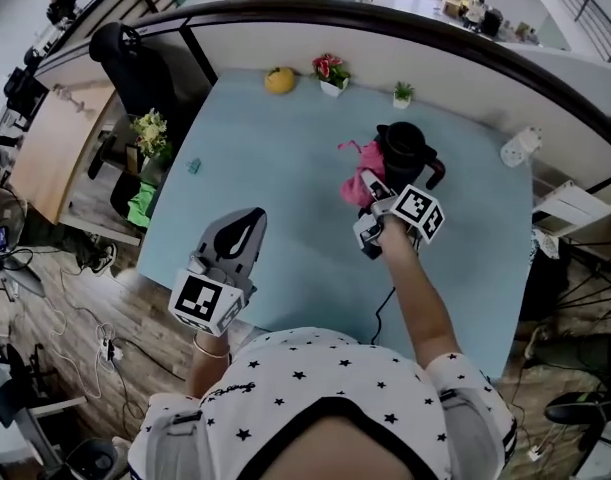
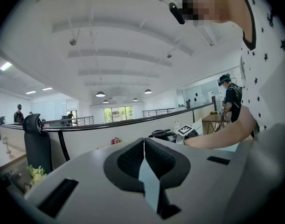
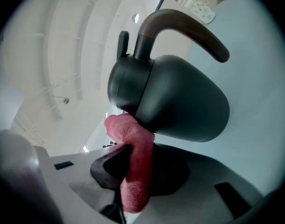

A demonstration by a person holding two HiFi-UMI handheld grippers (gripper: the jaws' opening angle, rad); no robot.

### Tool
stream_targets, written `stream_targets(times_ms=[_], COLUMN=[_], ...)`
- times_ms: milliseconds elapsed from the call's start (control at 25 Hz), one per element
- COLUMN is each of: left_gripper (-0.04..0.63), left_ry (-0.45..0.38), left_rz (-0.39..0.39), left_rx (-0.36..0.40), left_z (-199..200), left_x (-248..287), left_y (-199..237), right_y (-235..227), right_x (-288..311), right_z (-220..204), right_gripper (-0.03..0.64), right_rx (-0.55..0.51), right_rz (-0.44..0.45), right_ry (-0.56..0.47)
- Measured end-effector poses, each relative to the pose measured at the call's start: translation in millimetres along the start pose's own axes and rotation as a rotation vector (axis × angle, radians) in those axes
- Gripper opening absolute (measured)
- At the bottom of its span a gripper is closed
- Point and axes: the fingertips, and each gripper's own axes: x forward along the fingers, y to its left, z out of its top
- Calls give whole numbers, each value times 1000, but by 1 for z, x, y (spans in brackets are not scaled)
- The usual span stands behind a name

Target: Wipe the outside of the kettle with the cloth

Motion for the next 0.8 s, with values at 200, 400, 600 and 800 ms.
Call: stream_targets(times_ms=[200,400,600,800], left_gripper=[29,29,29,29], left_ry=[0,0,3,7], left_rz=[-16,-32,-42,-44], left_rx=[-3,0,7,17], left_z=[0,2,5,8], left_x=[11,20,26,28], left_y=[-13,-25,-36,-46], right_y=[2,2,-1,-3], right_x=[-14,-30,-47,-63], right_z=[7,13,23,37], right_gripper=[92,92,93,92], right_rx=[6,31,45,45], right_rz=[36,62,85,95], right_ry=[13,11,6,-15])
